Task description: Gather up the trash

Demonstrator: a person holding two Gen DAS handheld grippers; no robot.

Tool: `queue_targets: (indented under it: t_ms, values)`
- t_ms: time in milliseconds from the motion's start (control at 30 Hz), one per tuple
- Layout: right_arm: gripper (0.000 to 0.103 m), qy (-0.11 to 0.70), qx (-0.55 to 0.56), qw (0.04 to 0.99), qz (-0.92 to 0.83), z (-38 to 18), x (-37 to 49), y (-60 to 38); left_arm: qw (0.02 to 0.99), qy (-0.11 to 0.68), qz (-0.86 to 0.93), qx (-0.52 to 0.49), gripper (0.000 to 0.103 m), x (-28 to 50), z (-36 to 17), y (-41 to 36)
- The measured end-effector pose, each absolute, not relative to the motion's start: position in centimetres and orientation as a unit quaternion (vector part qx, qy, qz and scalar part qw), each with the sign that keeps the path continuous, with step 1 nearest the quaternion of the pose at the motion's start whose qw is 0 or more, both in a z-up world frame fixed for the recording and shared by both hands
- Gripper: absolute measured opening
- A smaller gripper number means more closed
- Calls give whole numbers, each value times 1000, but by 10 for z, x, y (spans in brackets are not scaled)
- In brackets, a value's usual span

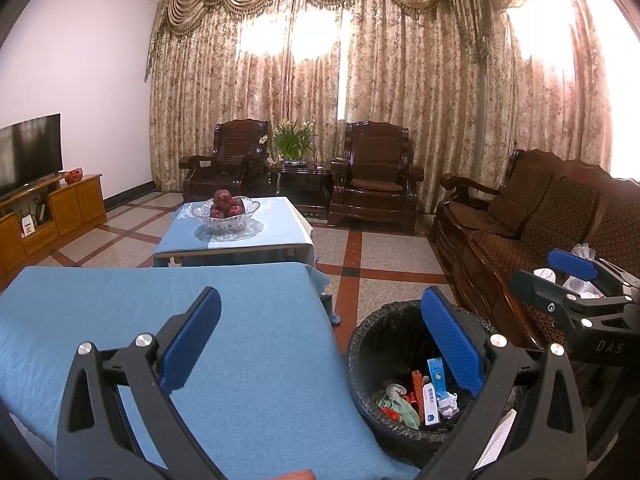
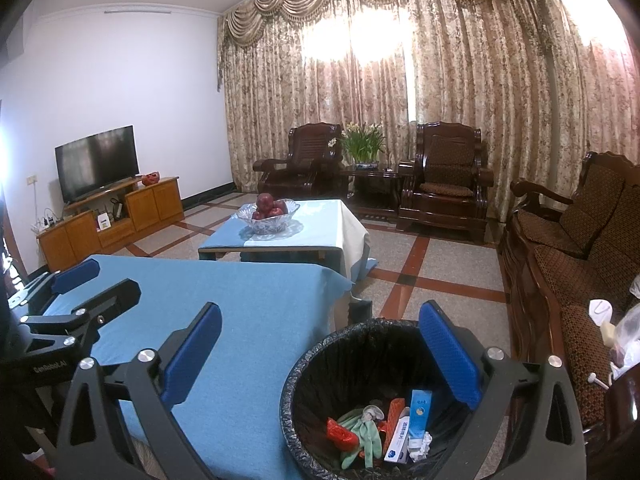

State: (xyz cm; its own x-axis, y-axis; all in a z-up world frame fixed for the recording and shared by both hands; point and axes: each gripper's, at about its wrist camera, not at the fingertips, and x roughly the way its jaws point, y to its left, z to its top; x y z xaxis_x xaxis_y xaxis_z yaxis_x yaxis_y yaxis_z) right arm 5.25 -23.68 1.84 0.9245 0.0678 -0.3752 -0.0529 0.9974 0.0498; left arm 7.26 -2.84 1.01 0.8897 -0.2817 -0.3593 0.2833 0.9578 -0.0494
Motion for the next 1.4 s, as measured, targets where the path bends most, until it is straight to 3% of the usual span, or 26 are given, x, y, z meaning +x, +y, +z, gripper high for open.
queue_targets:
  t_ms: [1400]
  values:
    - [97, 197, 20, 980, 32, 16, 51, -229, 971, 189, -145, 1, 97, 70, 9, -27]
